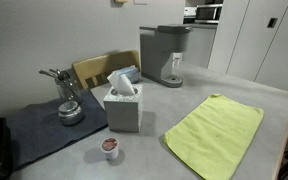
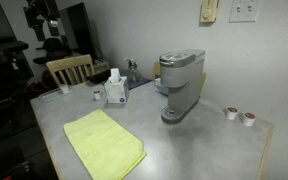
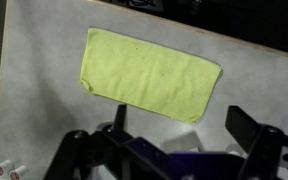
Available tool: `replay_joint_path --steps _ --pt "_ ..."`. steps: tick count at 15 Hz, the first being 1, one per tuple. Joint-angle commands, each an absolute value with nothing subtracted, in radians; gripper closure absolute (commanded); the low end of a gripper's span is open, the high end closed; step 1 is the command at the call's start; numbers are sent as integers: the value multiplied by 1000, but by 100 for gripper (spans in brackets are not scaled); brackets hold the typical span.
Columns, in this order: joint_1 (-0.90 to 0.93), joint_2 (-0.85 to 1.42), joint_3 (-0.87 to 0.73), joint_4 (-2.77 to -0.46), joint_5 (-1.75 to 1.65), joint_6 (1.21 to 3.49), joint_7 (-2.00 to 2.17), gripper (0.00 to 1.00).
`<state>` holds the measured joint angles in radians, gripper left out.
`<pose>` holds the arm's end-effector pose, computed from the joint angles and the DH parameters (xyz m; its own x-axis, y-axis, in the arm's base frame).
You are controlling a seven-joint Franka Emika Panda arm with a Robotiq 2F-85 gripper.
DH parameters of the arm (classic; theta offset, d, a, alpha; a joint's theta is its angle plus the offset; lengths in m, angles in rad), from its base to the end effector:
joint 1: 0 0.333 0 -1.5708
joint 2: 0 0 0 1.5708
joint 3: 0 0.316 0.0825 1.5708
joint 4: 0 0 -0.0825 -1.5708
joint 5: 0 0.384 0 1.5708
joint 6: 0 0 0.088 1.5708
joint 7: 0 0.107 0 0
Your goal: Fold the towel
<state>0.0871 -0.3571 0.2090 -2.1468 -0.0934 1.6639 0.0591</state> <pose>0.4161 0.1269 0.5353 0.9677 0.2200 -0.1234 0.2390 -0.9559 0.1704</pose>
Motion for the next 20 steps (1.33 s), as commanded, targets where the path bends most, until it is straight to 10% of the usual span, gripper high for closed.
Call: replay_joint_path --steps 1,20 --pt "106 -354 193 -2143 -99 1660 65 0" --pt "108 -324 176 -2203 -59 1753 69 0"
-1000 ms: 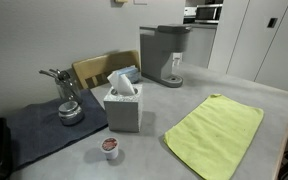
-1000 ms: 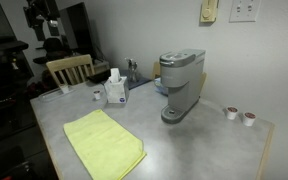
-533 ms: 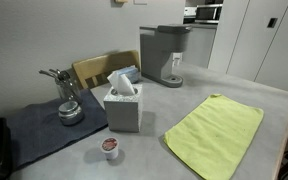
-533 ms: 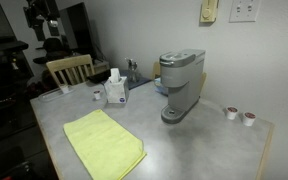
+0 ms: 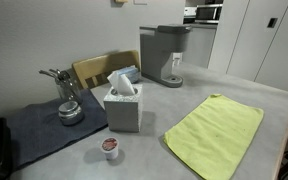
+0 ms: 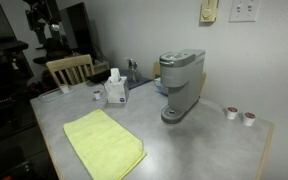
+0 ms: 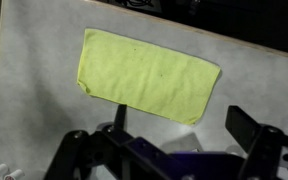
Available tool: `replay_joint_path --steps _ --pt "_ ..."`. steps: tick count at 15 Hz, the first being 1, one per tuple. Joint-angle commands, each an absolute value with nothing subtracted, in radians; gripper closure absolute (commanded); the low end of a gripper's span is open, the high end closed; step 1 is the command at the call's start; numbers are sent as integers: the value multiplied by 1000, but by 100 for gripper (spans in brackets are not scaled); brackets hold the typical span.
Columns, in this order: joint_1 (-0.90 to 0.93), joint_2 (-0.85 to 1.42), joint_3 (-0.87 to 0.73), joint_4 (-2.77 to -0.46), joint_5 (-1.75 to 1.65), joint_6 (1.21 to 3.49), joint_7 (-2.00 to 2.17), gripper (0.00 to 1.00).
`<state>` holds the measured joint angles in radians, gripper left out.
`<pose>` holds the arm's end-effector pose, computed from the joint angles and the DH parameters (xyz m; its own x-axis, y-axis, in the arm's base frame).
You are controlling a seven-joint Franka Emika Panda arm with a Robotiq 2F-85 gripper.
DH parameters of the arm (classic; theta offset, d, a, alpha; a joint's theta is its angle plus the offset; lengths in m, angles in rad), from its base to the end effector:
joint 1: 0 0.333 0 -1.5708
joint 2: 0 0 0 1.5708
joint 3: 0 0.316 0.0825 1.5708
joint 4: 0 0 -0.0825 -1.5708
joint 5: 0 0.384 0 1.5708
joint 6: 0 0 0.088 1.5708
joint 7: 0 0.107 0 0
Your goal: Fold the towel
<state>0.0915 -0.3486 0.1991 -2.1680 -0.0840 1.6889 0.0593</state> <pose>0.4185 0.1249 0.5238 0.9678 0.2168 -0.1282 0.2356 -0.9592 0.1562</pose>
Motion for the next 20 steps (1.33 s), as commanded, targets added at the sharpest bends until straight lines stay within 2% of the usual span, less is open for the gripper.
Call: replay_joint_path --steps 1,5,6,12,20 --pt "109 -313 173 -2216 -43 1777 68 0" --pt "122 -259 144 -2270 55 1906 -19 0" --pt "112 -287 166 -2245 1 1848 39 0" --pt "115 -285 164 -2248 5 1858 36 0" --pt "115 -154 159 -2305 109 1975 141 0"
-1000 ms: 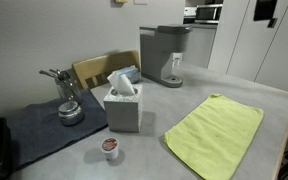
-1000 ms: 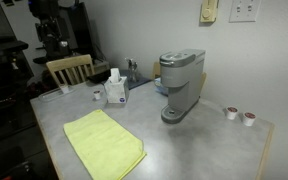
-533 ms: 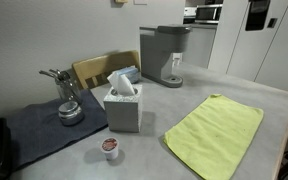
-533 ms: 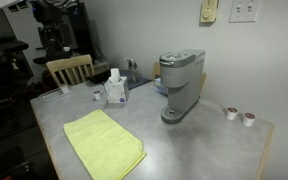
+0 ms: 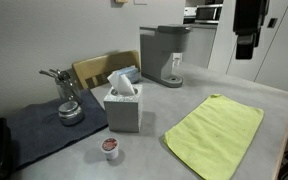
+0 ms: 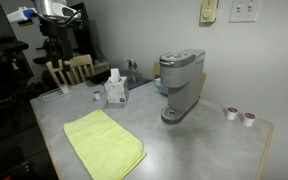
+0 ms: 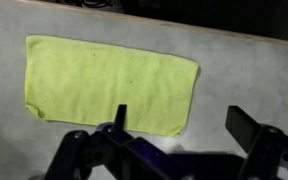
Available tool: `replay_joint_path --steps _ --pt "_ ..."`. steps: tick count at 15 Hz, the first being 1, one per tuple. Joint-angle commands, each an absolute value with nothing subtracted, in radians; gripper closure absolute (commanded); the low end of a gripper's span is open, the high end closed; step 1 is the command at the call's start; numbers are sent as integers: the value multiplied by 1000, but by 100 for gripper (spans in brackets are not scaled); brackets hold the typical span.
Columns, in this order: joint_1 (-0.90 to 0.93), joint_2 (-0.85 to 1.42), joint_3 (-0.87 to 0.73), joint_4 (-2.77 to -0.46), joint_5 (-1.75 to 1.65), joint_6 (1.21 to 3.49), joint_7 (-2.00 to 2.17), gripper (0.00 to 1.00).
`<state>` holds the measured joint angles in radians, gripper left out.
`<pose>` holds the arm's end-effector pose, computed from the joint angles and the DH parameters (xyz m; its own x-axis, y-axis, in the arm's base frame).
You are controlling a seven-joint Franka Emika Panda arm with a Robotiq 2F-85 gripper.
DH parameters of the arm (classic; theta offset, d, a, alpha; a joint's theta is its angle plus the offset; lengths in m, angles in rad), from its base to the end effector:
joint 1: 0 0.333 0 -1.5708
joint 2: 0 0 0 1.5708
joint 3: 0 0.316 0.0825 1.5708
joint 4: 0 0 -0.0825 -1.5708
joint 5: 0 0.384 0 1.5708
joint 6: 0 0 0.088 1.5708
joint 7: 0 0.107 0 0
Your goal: Fold the towel
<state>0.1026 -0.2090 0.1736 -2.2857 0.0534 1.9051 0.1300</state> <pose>0.4409 0.1306 0.4234 0.9782 0.1144 -0.1734 0.1182 -0.9929 0.0118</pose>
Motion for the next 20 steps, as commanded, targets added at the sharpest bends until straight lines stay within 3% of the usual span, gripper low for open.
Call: replay_joint_path --steps 1,20 --pt "117 -133 161 -2305 129 2003 143 0" --pt "130 45 162 -2298 163 2081 207 0"
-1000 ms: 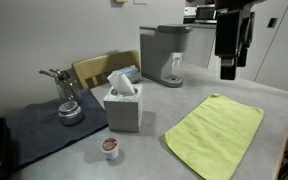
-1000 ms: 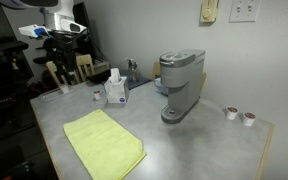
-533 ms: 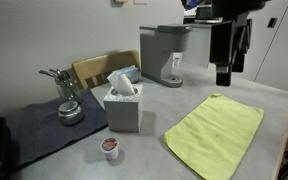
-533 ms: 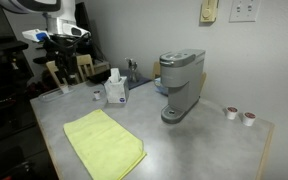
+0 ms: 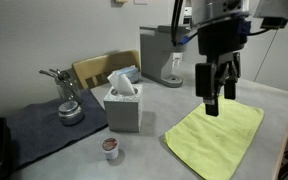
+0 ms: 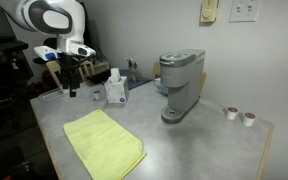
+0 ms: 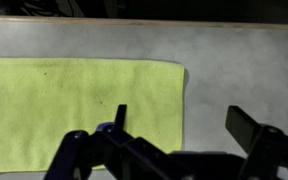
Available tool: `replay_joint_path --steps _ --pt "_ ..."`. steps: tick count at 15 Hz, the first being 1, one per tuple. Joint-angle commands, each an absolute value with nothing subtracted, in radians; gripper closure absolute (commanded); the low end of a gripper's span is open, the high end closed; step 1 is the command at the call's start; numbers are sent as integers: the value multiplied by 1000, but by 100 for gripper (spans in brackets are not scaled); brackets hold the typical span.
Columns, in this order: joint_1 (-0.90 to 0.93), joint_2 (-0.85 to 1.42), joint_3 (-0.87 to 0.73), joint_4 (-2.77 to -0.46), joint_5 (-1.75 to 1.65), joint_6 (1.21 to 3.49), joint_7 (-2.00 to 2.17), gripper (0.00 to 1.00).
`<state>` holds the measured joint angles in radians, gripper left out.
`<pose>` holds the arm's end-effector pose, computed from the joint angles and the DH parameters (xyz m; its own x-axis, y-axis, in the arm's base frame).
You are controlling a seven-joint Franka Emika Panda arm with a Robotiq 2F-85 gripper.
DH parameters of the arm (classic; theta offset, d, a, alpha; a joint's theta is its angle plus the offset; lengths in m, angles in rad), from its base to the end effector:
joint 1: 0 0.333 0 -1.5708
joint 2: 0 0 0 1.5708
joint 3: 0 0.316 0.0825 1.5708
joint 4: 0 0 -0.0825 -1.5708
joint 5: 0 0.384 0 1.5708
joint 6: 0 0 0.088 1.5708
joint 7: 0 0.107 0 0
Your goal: Fold the towel
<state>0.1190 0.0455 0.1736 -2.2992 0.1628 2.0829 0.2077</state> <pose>0.4638 0.1483 0.3103 0.9590 -0.0026 -0.2833 -0.0225 -0.9975 -0.0668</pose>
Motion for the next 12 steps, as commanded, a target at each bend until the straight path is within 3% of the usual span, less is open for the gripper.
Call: replay_joint_path --steps 1,12 --pt "128 25 159 -2301 151 2053 225 0" --pt "155 100 168 -2344 90 2274 244 0"
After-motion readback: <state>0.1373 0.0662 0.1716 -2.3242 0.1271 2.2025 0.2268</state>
